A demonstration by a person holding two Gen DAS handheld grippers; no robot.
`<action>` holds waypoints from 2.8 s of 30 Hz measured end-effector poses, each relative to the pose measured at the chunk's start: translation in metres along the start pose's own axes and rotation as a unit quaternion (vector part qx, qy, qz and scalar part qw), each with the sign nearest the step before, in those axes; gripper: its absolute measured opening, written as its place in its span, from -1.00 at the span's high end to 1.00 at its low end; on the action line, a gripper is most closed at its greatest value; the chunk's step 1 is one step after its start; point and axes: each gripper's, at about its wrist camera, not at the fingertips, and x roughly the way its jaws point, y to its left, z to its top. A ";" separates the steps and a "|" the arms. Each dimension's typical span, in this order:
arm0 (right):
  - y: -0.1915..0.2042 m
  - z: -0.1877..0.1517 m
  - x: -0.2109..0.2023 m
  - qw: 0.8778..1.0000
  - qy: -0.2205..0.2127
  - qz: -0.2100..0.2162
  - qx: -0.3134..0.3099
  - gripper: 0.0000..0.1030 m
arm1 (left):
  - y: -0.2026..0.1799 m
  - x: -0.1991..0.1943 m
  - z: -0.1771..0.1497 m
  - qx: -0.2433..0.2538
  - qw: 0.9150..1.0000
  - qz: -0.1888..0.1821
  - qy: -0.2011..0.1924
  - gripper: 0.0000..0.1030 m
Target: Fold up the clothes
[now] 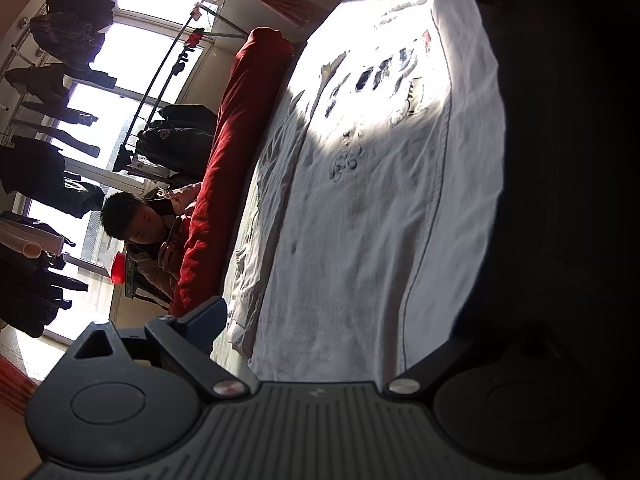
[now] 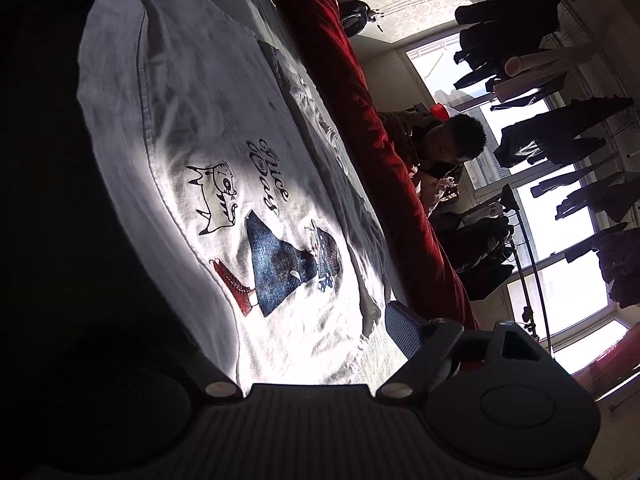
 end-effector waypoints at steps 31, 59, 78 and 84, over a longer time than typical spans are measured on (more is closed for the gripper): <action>-0.067 0.031 0.094 0.993 -0.014 -0.114 0.028 -0.68 | 0.081 0.090 0.003 -0.044 0.997 0.063 -0.002 -0.69; -0.138 0.065 0.285 0.989 0.002 -0.143 0.038 -0.68 | 0.160 0.261 -0.007 -0.106 0.990 0.088 0.035 -0.70; -0.170 0.031 0.312 0.982 0.036 0.083 0.166 -0.87 | 0.183 0.279 -0.024 -0.177 0.982 -0.035 0.047 -0.74; -0.203 0.030 0.330 0.968 0.031 0.092 0.230 -0.87 | 0.219 0.309 -0.031 -0.265 0.961 -0.053 0.058 -0.75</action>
